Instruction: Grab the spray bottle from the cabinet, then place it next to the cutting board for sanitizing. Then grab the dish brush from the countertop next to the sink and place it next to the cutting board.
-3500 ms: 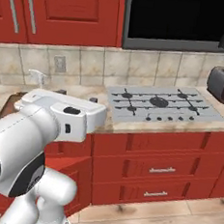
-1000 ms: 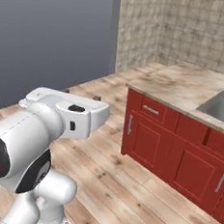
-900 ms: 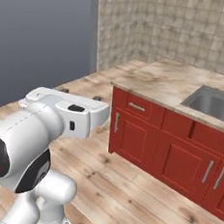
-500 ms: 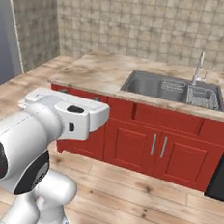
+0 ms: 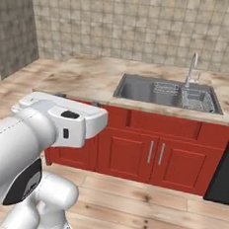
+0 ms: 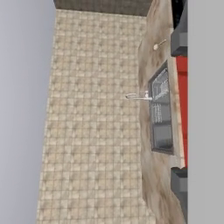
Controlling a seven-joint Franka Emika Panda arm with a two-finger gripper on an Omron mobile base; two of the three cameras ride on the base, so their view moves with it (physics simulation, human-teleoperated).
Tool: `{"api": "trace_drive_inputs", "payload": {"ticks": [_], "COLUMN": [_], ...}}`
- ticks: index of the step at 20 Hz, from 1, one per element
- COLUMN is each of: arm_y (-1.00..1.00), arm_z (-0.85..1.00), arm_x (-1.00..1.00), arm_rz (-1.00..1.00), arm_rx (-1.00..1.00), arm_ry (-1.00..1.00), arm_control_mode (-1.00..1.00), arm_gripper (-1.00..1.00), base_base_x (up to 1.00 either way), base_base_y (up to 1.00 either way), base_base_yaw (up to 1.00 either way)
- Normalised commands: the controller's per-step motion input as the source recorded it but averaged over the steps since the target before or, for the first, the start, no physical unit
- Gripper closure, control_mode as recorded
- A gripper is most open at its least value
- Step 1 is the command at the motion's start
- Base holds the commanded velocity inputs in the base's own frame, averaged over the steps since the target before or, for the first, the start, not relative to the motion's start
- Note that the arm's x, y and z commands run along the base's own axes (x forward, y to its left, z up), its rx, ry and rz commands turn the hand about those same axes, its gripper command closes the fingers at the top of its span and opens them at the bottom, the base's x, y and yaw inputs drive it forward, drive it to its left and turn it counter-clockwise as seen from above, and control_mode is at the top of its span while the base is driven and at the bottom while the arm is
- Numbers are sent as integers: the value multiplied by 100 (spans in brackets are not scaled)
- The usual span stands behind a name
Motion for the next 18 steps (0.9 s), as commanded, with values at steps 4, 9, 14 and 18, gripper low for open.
{"api": "trace_drive_inputs", "payload": {"ticks": [4, 9, 14, 18], "arm_y": [0, 0, 0, 0], "arm_z": [0, 0, 0, 0], "arm_x": [0, 0, 0, 0], "arm_rz": [0, 0, 0, 0], "arm_rx": [0, 0, 0, 0], "arm_ry": [0, 0, 0, 0], "arm_control_mode": [100, 100, 100, 100], "arm_gripper": [-100, -100, -100, -100], "base_base_x": [23, 93, 77, 39], "base_base_y": [8, -30, -54, -98], "base_base_yaw": [5, 0, 0, 0]}}
